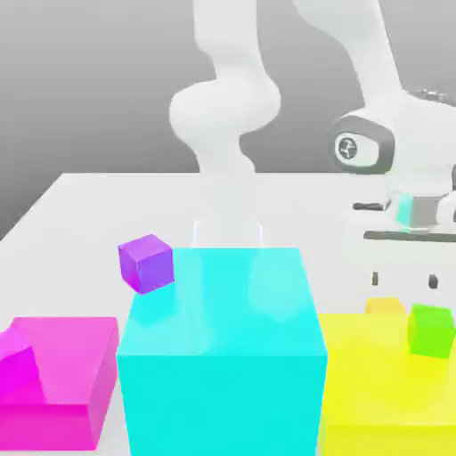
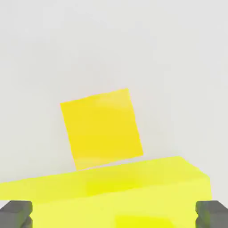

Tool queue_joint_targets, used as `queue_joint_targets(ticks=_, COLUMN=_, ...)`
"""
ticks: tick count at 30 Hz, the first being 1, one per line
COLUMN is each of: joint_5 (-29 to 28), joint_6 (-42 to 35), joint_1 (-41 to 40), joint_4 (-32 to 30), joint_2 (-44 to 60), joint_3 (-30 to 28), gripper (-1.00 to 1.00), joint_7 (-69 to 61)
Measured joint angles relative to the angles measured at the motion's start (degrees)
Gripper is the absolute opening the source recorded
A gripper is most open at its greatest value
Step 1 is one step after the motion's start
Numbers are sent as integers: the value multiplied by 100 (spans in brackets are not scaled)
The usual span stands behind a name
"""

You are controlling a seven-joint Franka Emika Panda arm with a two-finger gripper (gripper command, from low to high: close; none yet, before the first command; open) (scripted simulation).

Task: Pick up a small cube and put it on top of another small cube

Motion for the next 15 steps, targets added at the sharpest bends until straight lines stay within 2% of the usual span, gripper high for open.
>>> queue_joint_targets(ticks=8, joint_5=326, joint_6=1173, joint_1=-81, joint_4=176, joint_2=1424, joint_3=182, gripper=0, joint_7=-493)
queue_joint_targets(ticks=9, joint_5=327, joint_6=1265, joint_1=-85, joint_4=193, joint_2=1536, joint_3=185, gripper=-100, joint_7=-499)
queue_joint_targets(ticks=15, joint_5=345, joint_6=1300, joint_1=-80, joint_4=201, joint_2=1591, joint_3=184, gripper=-100, joint_7=-517)
